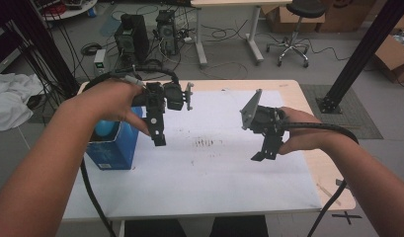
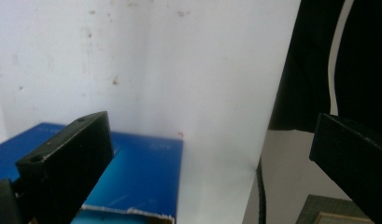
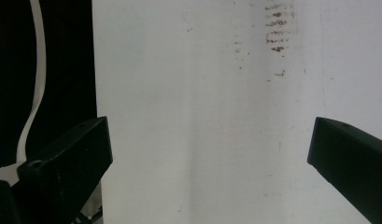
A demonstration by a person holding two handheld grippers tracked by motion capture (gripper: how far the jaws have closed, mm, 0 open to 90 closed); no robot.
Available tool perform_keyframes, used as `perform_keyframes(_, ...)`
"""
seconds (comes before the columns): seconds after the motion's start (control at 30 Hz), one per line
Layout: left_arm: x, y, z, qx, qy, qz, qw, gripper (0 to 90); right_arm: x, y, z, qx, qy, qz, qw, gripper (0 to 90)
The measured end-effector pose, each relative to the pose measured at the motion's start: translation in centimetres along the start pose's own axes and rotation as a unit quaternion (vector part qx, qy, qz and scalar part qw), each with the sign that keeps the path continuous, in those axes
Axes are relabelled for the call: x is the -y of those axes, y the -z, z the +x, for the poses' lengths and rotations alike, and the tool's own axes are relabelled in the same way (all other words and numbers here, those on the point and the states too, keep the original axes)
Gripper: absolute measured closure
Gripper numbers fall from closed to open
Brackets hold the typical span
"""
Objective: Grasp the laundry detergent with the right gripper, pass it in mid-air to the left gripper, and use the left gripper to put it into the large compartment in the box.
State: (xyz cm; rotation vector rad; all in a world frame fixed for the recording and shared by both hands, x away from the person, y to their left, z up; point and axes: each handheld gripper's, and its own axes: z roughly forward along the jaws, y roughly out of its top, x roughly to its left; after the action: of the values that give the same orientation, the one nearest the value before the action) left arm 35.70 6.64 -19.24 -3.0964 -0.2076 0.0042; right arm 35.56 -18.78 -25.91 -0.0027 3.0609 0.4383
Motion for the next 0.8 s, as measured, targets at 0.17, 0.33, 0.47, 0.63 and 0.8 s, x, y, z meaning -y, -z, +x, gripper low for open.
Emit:
perform_keyframes(0.17,-0.45,-0.43,0.20,0.003,-0.014,-0.007,0.9999,0.1,0.15,0.06,-0.52,0.000,-0.005,0.004,1.0000,0.0)
perform_keyframes(0.33,-0.48,-0.60,0.11,0.002,-0.020,-0.014,0.9997,0.1,-0.06,0.02,-0.65,-0.001,-0.006,0.006,1.0000,0.0)
perform_keyframes(0.47,-0.47,-0.57,-0.06,-0.003,-0.024,-0.020,0.9995,0.1,-0.31,0.07,-0.59,0.000,-0.005,0.007,1.0000,0.0)
perform_keyframes(0.63,-0.51,-0.43,-0.38,-0.006,-0.029,-0.023,0.9993,0.1,-0.60,0.04,-0.48,0.001,-0.002,0.009,1.0000,0.0)
perform_keyframes(0.8,-0.53,-0.32,-0.66,-0.006,-0.030,-0.023,0.9993,0.1,-0.73,-0.01,-0.47,0.000,-0.002,0.009,1.0000,0.0)
